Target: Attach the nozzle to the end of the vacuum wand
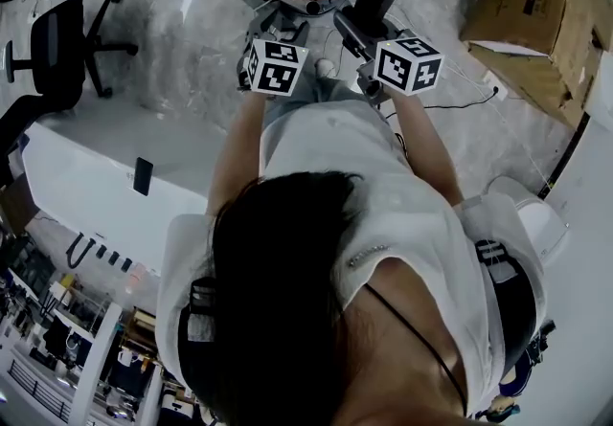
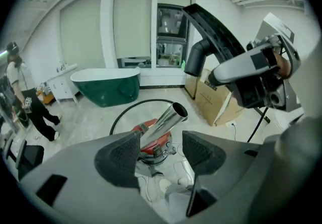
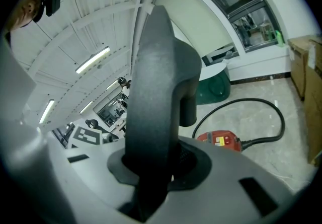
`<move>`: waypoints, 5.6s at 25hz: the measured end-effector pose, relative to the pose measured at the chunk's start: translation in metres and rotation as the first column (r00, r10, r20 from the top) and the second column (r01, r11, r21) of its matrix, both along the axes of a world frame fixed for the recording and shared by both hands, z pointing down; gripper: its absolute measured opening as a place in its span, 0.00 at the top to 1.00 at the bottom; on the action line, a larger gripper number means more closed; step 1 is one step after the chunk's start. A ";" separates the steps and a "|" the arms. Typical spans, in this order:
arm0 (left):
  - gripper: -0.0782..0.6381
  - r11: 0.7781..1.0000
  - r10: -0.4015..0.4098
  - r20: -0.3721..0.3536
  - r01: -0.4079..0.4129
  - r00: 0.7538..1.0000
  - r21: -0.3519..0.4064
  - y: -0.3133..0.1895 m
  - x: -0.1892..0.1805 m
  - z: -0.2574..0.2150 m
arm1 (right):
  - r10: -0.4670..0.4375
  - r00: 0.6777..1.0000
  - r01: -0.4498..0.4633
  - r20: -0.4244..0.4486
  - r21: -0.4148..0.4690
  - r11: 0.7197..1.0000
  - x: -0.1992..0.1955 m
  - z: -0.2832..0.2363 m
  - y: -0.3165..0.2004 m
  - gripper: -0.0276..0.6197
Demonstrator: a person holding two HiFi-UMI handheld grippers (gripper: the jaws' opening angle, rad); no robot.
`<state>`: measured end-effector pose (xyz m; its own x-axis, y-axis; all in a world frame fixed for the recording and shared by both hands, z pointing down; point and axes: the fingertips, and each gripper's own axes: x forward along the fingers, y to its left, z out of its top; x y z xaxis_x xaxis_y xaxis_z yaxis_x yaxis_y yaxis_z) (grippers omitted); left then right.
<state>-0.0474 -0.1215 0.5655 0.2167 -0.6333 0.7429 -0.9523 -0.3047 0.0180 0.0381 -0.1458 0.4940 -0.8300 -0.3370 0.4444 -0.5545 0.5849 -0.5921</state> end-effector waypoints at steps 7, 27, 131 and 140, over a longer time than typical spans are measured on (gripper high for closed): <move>0.52 0.984 0.178 0.167 -0.179 0.970 -0.010 -0.010 -0.008 0.031 | 0.022 0.999 -0.022 0.037 -0.023 1.000 -0.001 -0.004 0.001 0.82; 0.50 0.749 0.628 0.386 -0.660 0.676 -0.063 -0.058 0.011 0.083 | -0.004 1.000 0.005 0.029 -0.047 0.999 -0.016 0.001 0.003 0.82; 0.64 0.915 0.381 -0.219 -0.333 0.898 0.226 -0.169 -0.042 -0.031 | -0.045 0.884 0.113 0.466 -0.119 0.986 -0.104 -0.086 -0.096 0.82; 0.64 0.914 0.385 -0.225 -0.335 0.895 0.228 -0.171 -0.041 -0.029 | -0.044 0.857 0.164 0.513 -0.191 0.968 -0.109 -0.083 -0.092 0.82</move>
<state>-0.0882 -0.2929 0.5366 0.6241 -0.5913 0.5107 -0.7451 -0.6471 0.1615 -0.0707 -0.2374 0.4107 -0.9837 -0.1793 0.0105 -0.0905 0.4441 -0.8914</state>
